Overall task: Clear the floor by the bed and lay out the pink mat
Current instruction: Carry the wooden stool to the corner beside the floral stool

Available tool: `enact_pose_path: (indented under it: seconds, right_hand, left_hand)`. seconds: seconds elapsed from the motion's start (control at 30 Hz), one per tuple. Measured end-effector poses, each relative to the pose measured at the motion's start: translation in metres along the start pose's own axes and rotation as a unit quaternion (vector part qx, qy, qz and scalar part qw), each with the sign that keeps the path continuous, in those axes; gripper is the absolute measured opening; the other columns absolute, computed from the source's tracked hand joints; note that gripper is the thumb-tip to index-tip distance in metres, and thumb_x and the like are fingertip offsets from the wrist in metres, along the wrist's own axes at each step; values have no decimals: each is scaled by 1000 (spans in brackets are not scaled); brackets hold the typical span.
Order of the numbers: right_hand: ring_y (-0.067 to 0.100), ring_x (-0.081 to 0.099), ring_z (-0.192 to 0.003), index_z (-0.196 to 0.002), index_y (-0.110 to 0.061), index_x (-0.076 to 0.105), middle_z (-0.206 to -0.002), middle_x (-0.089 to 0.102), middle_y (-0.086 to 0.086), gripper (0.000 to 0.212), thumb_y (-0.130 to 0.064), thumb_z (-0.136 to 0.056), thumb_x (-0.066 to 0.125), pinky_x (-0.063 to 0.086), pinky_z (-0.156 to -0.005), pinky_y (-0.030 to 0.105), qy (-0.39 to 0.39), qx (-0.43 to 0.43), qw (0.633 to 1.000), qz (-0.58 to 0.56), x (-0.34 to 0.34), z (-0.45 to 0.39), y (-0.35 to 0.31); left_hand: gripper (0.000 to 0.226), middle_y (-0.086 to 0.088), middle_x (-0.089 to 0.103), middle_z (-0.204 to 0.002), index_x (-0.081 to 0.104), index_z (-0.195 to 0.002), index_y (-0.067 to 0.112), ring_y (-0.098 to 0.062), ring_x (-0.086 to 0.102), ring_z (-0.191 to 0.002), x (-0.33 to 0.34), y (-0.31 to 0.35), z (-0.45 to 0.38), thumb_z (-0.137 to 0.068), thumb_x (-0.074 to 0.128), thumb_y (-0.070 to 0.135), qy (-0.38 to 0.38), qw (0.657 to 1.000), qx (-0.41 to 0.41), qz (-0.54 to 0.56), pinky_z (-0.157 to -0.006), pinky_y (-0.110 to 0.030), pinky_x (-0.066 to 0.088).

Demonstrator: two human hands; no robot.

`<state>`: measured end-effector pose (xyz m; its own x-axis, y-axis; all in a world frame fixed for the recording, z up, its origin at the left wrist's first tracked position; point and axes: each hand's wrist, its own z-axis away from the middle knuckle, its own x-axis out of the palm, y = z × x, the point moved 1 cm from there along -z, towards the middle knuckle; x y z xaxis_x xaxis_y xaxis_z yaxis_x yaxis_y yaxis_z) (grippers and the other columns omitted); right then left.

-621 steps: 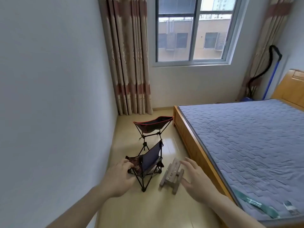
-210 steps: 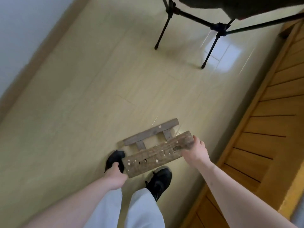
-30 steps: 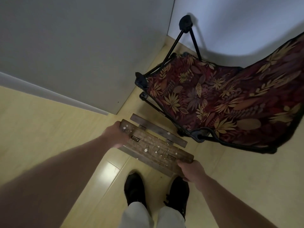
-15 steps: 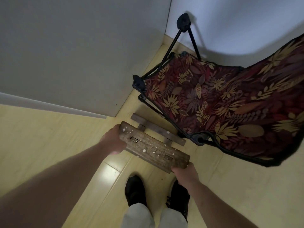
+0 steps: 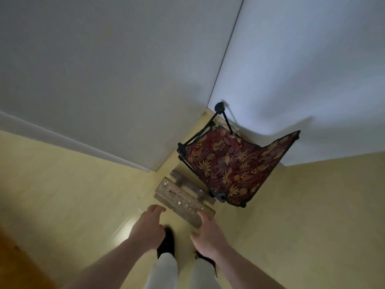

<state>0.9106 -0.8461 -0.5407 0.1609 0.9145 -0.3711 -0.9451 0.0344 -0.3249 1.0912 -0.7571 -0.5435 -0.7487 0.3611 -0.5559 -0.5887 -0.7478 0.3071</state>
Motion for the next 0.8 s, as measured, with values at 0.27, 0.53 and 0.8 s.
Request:
enact_pose_path:
  seconds: [0.27,0.53,0.8]
  right_hand:
    - [21,50,-138,-159,-26,28,-159,37,-1,69,-29,-99,61,49,-107,34,-2,-84,990,116,-74,151,-29]
    - [24,49,-138,-160,-24,30,-159,38,1,73,-24,-96,65,46,-112,39,-49,-196,939,277,-79,234,-12]
    - [25,41,-145,-160,-24,28,-164,32,0,74,-28,-94,63,41,-116,43,-82,-294,841,446,-38,283,-30]
  left_hand:
    - [53,1,38,-152,49,-138,23,-25,49,-128,-55,20,168,-86,53,10,75,993,-66,63,-95,-33,47]
    - [52,2,40,-150,51,-136,22,-24,53,-121,8,50,323,-86,50,12,175,946,-186,201,-96,-33,46]
    - [54,5,35,-151,46,-140,24,-19,47,-130,98,41,447,-87,49,14,257,861,-299,322,-96,-32,48]
